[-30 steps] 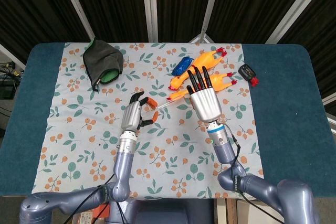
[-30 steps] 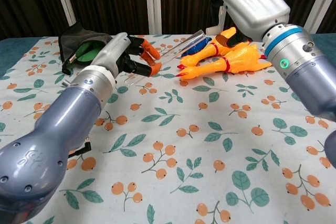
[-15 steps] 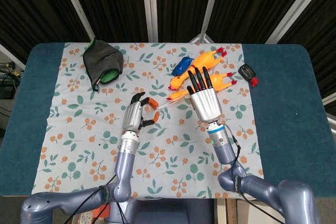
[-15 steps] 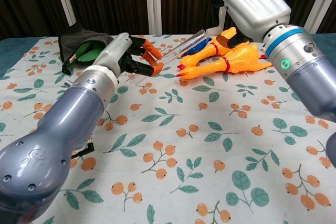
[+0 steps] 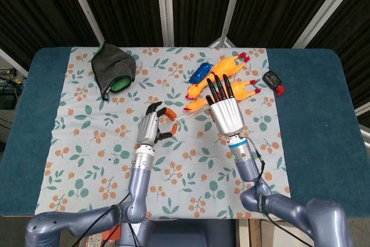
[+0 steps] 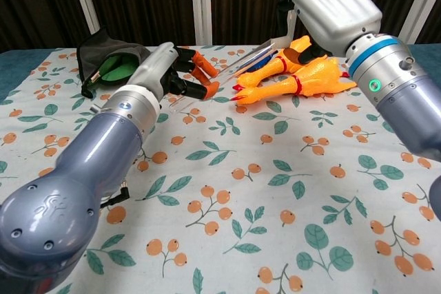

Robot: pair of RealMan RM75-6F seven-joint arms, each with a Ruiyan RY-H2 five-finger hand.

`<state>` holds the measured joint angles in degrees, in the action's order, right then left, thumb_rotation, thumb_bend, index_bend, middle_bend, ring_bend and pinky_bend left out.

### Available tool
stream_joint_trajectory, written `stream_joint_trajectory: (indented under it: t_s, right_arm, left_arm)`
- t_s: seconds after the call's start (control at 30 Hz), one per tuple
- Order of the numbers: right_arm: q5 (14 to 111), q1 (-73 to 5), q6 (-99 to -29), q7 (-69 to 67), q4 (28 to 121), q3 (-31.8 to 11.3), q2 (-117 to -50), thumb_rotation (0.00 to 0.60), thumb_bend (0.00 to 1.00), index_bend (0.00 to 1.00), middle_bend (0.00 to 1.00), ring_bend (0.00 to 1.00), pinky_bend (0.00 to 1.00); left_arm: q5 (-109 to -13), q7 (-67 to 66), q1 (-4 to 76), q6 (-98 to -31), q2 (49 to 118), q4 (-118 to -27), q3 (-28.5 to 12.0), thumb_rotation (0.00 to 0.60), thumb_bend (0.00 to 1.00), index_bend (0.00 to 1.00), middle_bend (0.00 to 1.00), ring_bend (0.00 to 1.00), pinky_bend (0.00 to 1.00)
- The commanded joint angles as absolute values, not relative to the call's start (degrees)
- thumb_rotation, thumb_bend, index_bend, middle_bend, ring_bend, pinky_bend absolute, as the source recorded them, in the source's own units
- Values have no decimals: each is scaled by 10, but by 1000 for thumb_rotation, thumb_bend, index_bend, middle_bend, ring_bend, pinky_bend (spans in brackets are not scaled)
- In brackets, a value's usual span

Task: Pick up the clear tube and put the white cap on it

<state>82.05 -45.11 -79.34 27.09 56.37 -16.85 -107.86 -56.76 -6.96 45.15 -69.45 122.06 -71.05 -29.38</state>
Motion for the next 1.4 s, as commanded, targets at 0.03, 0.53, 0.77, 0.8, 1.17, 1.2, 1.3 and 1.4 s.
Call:
stream_joint_trajectory:
  t_s: [0.03,0.53,0.77,0.8,1.17,1.2,1.3,1.4]
  right_arm:
    - [821,-451,-793,270,564,-169,-1078,600,385,602,176,54,0]
    - [825,-448,-793,267,563,-163,-1077,600,386,602,177,54,0]
    - [826,-448,-793,265,562,-162,-1078,600,386,602,177,54,0]
    - [826,-448,-793,265,562,-161,-1078,600,386,602,177,54,0]
    - [832,-446,-792,260,567,-156,-1075,600,385,602,176,54,0]
    - [832,-446,-792,259,567,-156,-1074,600,385,602,177,54,0]
    - [834,-446,-792,259,569,-155,-1073,600,385,601,176,54,0]
    - [834,-445,-792,259,570,-154,-1072,600,385,581,176,54,0]
  left_arm:
    - [-566,-70,452,-695,1222,-710,-295,600,663,598,642,109,0]
    - [-556,-79,462,-690,1231,-705,-303,600,663,598,642,109,0]
    - [-554,-84,465,-689,1234,-705,-303,600,663,598,643,109,0]
    - [-554,-85,465,-689,1234,-705,-303,600,663,598,643,109,0]
    - [-553,-88,469,-689,1235,-705,-306,600,663,598,642,109,0]
    - [-554,-88,470,-689,1236,-705,-306,600,663,598,642,109,0]
    - [-554,-88,472,-689,1237,-704,-308,600,663,598,643,109,0]
    - [-555,-87,474,-689,1238,-703,-308,600,664,598,643,109,0]
